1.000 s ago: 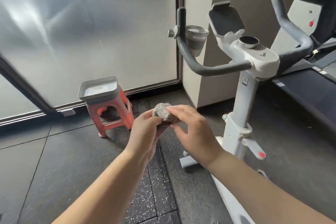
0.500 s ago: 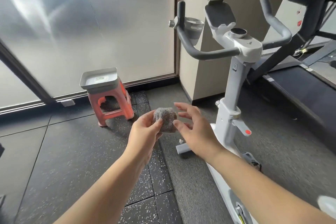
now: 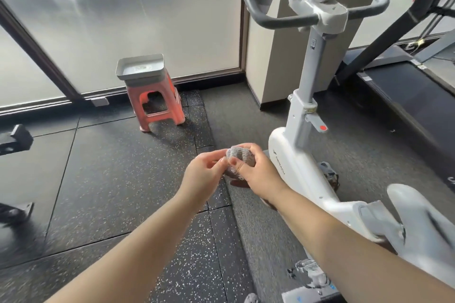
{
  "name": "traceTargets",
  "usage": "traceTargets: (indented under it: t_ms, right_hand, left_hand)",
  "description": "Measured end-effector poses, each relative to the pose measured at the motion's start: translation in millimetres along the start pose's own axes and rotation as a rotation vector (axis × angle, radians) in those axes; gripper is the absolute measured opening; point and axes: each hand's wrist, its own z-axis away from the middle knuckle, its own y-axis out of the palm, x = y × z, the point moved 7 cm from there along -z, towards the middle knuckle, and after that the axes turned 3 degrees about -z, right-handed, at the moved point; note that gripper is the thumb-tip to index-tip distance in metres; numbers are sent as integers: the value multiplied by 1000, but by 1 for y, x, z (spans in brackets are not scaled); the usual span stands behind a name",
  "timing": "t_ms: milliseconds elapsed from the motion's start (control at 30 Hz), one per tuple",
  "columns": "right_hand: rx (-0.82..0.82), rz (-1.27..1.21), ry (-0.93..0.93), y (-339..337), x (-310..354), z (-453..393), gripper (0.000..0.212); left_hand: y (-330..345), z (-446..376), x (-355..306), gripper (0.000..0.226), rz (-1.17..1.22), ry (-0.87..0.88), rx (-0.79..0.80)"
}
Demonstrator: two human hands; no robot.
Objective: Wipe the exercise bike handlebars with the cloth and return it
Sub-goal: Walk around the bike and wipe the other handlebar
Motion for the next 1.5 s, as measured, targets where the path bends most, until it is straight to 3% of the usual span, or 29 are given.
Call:
traceTargets:
  t_ms: [67,233,400,767,1000,1233,1500]
  right_hand:
    - [-73,43,-8,-9,-8,17,24]
    - [-154,83,28,-17,-32,72,27]
    - [-289,278,39,-20,-61,146,28]
    - [-663,363,126,-81,-115,331,31]
    - [-874,235,147,-145,-143,442,25]
    - [-1018,185,173,-225,-163,565,22]
    - [-1091,209,238,-319,-191,663,22]
  left_hand:
    - [-3,12,10,35,-262,27,-29]
    - [1,52,35,47,-696,161,83]
    - [4,102,55,52,-960,306,169]
    - [77,229,57,65,-1181,571,472]
    - [159,290,20,67,-1234,803,581]
    - [258,366,-29,65,-1201,961,621]
    - [358,446,-58,65,-1182,982,629]
